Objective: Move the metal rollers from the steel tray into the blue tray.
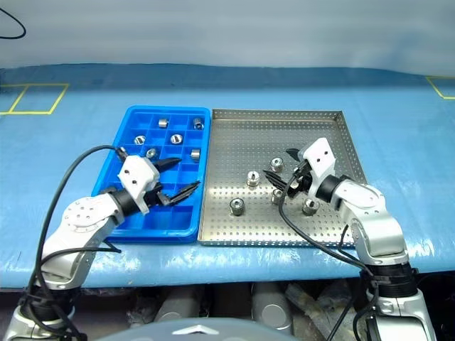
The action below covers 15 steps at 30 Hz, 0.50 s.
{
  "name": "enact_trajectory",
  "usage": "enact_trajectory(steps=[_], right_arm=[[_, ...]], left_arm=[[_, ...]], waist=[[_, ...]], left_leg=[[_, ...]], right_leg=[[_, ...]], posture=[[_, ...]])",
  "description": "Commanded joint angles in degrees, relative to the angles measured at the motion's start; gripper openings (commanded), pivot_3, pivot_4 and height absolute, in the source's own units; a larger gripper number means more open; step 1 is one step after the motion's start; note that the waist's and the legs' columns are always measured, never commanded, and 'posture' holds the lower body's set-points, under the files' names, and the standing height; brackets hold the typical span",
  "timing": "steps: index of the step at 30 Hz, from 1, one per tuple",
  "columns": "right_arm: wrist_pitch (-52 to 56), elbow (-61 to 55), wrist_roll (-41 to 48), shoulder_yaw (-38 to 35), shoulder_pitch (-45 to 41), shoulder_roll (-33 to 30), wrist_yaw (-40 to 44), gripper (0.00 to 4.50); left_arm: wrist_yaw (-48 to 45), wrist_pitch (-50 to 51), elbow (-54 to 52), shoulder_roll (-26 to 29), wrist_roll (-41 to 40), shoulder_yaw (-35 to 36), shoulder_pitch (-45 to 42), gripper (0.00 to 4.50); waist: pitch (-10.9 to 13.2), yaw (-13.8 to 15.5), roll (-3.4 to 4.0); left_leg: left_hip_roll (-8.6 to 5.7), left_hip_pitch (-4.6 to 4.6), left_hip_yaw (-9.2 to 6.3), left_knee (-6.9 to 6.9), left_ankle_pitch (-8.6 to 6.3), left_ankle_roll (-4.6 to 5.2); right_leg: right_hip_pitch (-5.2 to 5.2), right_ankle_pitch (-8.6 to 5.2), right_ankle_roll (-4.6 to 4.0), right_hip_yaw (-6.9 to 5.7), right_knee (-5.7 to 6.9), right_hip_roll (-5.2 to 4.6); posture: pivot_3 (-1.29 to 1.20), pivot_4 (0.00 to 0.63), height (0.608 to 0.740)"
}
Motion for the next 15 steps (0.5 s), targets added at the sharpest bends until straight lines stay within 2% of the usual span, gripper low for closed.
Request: enact_trajectory(steps=[1,9,15], right_arm=[[-1.4,-2.5,0.0,-0.9,0.3,0.1,-0.4,4.48],[-2.1,-3.7,-0.8,-1.1,1.5,0.4,-1.7,4.48],[-2.5,-4.5,-1.1,-1.5,2.5,0.6,-2.1,4.48]], left_arm=[[-2.3,-0.1,-1.8,0.3,0.3,-3.5,-3.1,3.86],[-8.9,-0.5,3.5,3.6,7.7,-14.8,-10.6,3.86],[-12.3,-1.3,9.9,4.6,13.5,-20.5,-15.4,3.86]], waist=[[0.0,0.0,0.00],[0.0,-0.9,0.01],[0.0,-1.6,0.02]], left_leg=[[0.00,0.00,0.00,0.01,0.00,0.00],[-0.02,0.00,0.03,0.07,-0.01,0.02],[-0.01,0.01,0.05,0.10,-0.01,0.03]], right_leg=[[0.00,0.00,0.00,0.00,0.01,0.00],[0.03,0.01,0.03,0.02,0.02,0.03],[0.03,0.02,0.04,0.05,0.05,0.06]], posture=[[-0.14,0.150,0.740],[-0.17,0.150,0.740],[-0.18,0.150,0.740]])
